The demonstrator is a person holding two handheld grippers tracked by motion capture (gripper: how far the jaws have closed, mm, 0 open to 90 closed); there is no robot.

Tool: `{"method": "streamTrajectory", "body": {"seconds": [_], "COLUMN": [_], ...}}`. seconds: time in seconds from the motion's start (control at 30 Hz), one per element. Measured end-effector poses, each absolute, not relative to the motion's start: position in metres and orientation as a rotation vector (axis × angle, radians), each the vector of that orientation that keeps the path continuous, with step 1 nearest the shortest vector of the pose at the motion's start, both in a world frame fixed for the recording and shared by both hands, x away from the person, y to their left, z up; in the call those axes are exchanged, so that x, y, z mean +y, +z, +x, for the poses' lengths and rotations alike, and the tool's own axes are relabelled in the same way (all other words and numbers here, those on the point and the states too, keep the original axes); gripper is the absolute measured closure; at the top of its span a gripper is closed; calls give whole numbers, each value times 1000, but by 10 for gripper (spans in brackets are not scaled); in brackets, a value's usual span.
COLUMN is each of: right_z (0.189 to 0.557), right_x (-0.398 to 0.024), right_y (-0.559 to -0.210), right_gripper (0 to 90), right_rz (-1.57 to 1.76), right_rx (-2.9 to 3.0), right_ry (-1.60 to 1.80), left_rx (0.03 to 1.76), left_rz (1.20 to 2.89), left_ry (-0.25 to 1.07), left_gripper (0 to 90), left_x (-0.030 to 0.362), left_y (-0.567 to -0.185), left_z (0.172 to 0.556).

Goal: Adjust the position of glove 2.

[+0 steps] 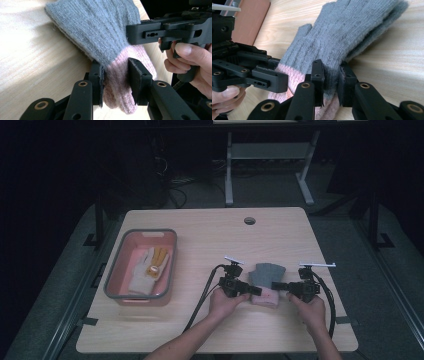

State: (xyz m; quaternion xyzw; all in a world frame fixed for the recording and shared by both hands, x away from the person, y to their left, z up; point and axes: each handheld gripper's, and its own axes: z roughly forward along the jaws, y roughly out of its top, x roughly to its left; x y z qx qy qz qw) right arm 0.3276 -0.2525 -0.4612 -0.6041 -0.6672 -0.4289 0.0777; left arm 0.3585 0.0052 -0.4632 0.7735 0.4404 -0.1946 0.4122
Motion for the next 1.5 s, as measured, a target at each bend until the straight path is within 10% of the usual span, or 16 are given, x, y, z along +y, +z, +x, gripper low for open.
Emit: {"method": "streamTrajectory", "body": {"seconds": [1.5], "right_z": [345], "right_x": [-207], "right_y": [-413], "right_gripper": [774], "right_rz": [-1699], "right_rx": [-2045], "right_ry": [-1366], "left_rx": [1084], "left_rz": [1893], "left_ry": [-407], "left_gripper": [663], "left_x": [59], "left_y": [-417], "left_z": [360]}}
